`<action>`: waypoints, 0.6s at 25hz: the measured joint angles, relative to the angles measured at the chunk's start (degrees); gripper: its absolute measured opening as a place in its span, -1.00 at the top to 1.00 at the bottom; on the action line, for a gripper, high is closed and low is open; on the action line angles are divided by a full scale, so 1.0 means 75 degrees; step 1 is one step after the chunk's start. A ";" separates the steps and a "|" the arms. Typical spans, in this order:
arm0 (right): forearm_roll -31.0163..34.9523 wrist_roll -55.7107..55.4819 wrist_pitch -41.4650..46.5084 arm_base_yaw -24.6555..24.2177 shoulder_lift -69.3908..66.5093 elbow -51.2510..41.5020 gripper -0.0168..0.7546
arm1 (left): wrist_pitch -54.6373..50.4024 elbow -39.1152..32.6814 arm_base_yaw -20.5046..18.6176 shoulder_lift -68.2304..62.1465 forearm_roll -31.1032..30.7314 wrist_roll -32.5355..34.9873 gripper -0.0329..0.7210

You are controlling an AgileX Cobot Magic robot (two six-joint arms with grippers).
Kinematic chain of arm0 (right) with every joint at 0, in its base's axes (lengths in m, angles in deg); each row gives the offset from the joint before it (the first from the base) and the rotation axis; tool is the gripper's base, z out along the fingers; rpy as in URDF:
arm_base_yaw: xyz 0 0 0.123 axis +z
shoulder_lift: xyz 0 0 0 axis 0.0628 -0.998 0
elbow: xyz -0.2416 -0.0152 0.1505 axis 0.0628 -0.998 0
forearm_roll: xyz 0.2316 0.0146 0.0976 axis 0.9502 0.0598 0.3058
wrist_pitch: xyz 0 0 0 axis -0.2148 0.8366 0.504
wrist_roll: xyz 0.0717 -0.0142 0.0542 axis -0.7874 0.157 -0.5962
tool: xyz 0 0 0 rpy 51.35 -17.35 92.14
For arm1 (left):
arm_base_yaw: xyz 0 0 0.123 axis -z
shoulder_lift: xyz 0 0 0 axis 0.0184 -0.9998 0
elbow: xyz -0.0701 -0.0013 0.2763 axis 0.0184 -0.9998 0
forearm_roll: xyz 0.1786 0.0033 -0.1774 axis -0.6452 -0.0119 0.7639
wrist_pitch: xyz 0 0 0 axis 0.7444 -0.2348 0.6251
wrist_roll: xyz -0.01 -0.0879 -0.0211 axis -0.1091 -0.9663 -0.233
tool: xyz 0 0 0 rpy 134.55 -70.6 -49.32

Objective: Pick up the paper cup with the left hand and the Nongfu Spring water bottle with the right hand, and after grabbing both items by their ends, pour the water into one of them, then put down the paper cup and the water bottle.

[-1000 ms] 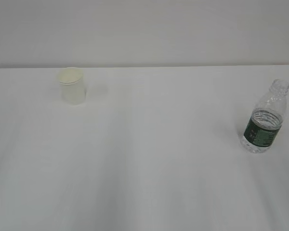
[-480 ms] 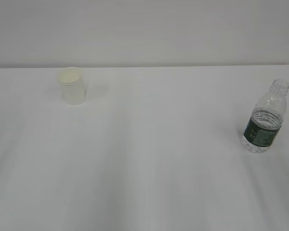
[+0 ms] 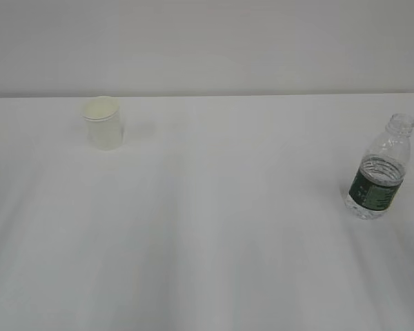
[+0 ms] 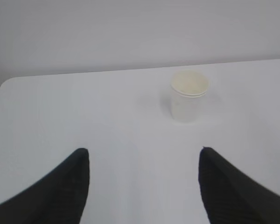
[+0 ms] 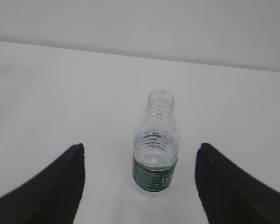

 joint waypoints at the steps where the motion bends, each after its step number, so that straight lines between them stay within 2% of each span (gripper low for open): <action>1: 0.0000 0.0000 -0.0053 0.0000 -0.0093 0.0000 -0.48 | 0.0158 0.0000 0.0000 -0.0156 0.0000 0.0000 -0.47; 7: 0.0000 0.0000 -0.0363 0.0000 -0.0627 0.0000 -0.48 | 0.0860 0.0000 0.0095 -0.1236 0.0101 0.0000 -0.46; 15: 0.0017 0.0000 -0.0897 0.0000 -0.1004 -0.0063 -0.48 | 0.1245 0.0000 0.1030 -0.1947 0.0196 0.0000 -0.45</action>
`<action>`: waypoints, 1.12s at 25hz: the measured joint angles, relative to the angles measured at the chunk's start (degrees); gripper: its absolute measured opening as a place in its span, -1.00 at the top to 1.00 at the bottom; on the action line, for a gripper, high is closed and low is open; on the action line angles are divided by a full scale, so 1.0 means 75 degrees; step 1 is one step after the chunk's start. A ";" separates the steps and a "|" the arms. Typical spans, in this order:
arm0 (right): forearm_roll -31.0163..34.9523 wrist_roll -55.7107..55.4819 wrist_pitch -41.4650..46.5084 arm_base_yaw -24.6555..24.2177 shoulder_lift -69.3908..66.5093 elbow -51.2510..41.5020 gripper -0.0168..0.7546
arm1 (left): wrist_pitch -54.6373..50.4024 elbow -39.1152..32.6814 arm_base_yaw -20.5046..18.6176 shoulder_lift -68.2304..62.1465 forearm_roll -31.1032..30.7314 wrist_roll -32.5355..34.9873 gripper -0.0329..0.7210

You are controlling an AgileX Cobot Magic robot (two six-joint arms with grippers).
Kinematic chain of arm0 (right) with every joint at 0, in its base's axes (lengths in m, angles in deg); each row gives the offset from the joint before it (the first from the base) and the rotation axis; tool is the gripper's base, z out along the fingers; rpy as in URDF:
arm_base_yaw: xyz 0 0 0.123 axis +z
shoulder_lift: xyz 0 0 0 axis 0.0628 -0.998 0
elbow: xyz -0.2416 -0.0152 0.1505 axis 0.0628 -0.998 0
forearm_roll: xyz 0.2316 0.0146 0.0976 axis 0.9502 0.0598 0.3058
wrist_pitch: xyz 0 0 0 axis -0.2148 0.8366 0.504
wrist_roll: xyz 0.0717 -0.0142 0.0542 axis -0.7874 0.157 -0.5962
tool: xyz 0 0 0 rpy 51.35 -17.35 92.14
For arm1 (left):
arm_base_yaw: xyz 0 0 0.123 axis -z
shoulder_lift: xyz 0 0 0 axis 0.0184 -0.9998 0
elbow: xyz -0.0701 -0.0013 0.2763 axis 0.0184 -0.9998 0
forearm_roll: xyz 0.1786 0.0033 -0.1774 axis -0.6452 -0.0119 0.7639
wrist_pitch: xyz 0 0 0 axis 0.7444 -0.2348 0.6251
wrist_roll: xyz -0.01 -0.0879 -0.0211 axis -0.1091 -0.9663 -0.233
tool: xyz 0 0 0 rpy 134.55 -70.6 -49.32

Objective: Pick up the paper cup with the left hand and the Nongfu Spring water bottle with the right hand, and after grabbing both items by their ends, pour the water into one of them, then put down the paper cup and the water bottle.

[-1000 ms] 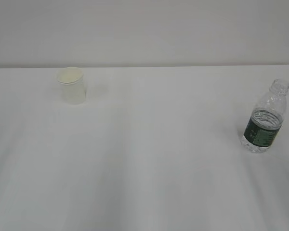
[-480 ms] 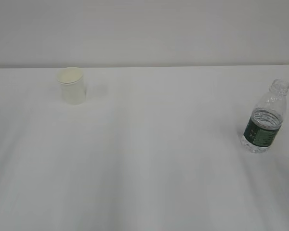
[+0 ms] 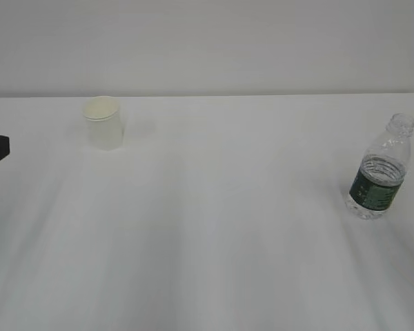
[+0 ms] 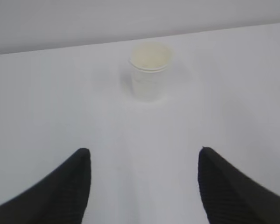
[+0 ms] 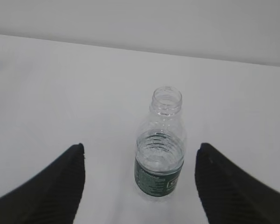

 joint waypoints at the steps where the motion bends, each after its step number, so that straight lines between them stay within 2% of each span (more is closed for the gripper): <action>1: 0.0000 0.0000 -0.0118 0.0000 0.0000 -0.0055 -0.48 | 0.0017 0.0000 0.0034 -0.0088 0.0000 0.0000 -0.45; 15: 0.0116 -0.0195 -0.1913 0.0000 -0.0098 -0.0782 -0.48 | 0.1351 -0.0036 0.0037 -0.1361 0.0037 0.0000 -0.43; 20: 0.0116 -0.0566 -0.2853 0.0000 -0.0714 -0.1206 -0.48 | 0.2495 -0.0749 0.0037 -0.1368 0.0243 -0.0289 -0.42; 25: 0.0023 -0.0924 -0.3601 0.0000 -0.1567 -0.1421 -0.48 | 0.3616 -0.1498 0.0037 -0.1368 -0.0922 -0.1391 -0.42; 28: -0.0289 -0.1148 -0.3869 0.0000 -0.2034 -0.1419 -0.48 | 0.4078 -0.1860 0.0037 -0.1368 -0.1478 -0.1725 -0.42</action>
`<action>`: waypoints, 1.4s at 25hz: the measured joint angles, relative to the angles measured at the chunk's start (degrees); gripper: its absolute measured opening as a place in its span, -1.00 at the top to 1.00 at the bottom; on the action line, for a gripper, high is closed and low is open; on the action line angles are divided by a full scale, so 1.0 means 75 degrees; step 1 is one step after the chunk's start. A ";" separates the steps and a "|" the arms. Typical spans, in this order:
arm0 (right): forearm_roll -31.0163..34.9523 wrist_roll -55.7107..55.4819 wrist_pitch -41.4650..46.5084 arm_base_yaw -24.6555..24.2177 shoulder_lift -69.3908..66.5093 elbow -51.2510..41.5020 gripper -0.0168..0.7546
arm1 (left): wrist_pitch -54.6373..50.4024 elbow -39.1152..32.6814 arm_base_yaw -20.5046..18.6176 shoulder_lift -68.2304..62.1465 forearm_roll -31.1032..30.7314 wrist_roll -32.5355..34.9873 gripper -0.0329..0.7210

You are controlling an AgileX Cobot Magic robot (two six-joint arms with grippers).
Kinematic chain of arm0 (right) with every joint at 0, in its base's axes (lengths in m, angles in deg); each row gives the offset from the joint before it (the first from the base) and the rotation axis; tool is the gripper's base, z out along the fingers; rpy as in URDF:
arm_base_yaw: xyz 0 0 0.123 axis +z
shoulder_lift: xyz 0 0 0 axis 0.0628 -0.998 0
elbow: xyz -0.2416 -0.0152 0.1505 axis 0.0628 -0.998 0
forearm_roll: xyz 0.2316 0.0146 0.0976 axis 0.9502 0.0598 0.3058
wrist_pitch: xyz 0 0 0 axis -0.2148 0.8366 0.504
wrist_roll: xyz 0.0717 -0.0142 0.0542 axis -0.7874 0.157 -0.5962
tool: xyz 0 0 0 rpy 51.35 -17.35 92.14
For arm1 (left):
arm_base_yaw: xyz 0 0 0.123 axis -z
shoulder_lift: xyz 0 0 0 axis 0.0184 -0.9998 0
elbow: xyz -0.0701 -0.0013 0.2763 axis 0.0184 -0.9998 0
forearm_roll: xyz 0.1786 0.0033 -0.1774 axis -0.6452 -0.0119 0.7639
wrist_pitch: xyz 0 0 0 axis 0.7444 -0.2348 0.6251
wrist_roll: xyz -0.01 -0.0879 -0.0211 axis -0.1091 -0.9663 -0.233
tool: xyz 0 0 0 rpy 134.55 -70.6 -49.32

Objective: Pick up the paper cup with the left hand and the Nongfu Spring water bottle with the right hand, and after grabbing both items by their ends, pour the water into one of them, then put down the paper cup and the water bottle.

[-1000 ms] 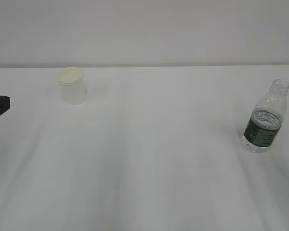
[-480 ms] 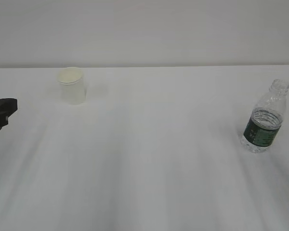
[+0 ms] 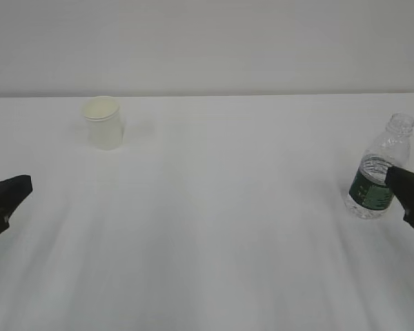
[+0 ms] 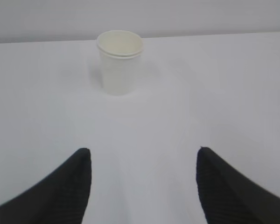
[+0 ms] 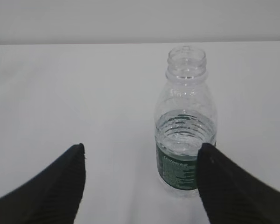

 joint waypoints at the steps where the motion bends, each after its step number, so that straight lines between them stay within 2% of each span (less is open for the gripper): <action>1: -0.0061 -0.0031 -0.0124 0.0000 -0.0133 -0.0017 -0.48 | 0.0106 -0.0120 0.0000 0.0000 -0.0077 -0.0048 -0.42; 10: -0.0146 -0.0084 -0.1569 0.0000 -0.0619 -0.0939 -0.48 | 0.0751 -0.0750 0.0000 -0.0073 -0.0350 -0.0113 -0.41; 17: 0.0027 -0.0097 -0.2460 0.0000 -0.0630 -0.1614 -0.48 | 0.2031 -0.1342 0.0000 -0.0798 -0.0380 -0.0132 -0.39; 26: 0.0105 -0.0138 -0.2541 0.0000 -0.0673 -0.1629 -0.46 | 0.3156 -0.1520 0.0000 -0.1754 -0.0647 -0.0132 -0.37; 35: 0.0724 0.0232 -0.2573 0.0000 -0.0673 -0.1629 -0.40 | 0.3611 -0.1520 0.0000 -0.2753 -0.0495 0.0217 -0.35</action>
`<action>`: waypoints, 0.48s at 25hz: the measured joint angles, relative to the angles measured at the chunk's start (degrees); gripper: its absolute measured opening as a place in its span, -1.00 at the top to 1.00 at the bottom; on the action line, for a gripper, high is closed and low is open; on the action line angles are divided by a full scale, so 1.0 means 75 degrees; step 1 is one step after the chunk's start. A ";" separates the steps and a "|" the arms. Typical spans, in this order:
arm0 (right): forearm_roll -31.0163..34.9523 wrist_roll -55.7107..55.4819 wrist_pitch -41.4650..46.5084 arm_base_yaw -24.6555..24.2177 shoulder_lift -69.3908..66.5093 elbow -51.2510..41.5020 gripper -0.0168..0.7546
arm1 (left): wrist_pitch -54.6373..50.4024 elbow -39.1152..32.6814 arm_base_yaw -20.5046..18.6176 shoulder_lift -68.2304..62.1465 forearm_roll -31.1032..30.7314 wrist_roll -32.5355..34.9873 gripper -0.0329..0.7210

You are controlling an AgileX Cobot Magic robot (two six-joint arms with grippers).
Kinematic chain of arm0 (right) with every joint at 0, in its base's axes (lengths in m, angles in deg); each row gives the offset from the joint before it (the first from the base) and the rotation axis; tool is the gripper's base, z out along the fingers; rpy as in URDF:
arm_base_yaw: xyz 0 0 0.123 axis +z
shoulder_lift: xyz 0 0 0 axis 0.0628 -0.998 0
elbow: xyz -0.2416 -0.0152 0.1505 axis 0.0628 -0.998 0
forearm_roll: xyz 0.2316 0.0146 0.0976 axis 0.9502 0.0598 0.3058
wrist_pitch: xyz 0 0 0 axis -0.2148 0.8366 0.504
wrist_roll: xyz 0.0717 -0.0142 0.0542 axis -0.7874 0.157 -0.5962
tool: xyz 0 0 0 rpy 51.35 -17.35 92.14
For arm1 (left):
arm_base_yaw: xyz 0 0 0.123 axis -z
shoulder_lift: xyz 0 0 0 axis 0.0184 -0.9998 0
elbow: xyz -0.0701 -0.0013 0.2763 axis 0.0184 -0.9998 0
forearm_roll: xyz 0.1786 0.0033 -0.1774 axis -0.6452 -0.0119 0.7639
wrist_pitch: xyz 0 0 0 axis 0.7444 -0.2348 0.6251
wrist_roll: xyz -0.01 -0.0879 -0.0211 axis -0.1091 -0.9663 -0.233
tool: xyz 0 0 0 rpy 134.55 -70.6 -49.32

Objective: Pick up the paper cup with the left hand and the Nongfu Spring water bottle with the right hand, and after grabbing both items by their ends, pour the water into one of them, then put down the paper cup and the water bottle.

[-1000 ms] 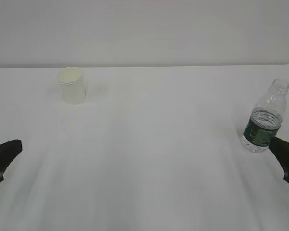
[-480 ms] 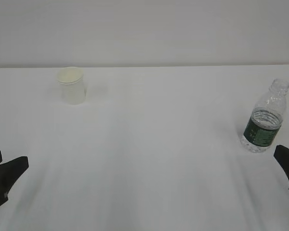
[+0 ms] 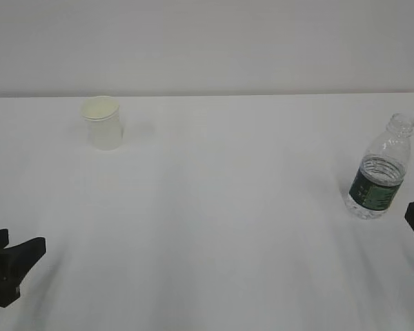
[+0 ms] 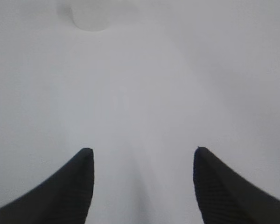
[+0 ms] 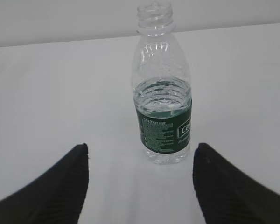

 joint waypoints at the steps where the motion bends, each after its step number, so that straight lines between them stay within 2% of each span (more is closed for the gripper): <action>1: 0.0017 0.0017 0.0000 0.0000 -0.0012 0.0000 -0.40 | 0.0000 0.0000 0.0000 -0.0068 0.0000 0.0052 -0.35; 6: 0.0065 0.0134 -0.0497 0.0000 -0.0580 0.0000 -0.40 | 0.0018 0.0000 0.0000 -0.0196 0.0123 0.0116 -0.35; 12: -0.0016 0.0199 -0.2225 0.0000 -0.2488 0.0000 -0.39 | 0.0018 0.0260 0.0000 -0.0196 0.0141 0.0269 -0.35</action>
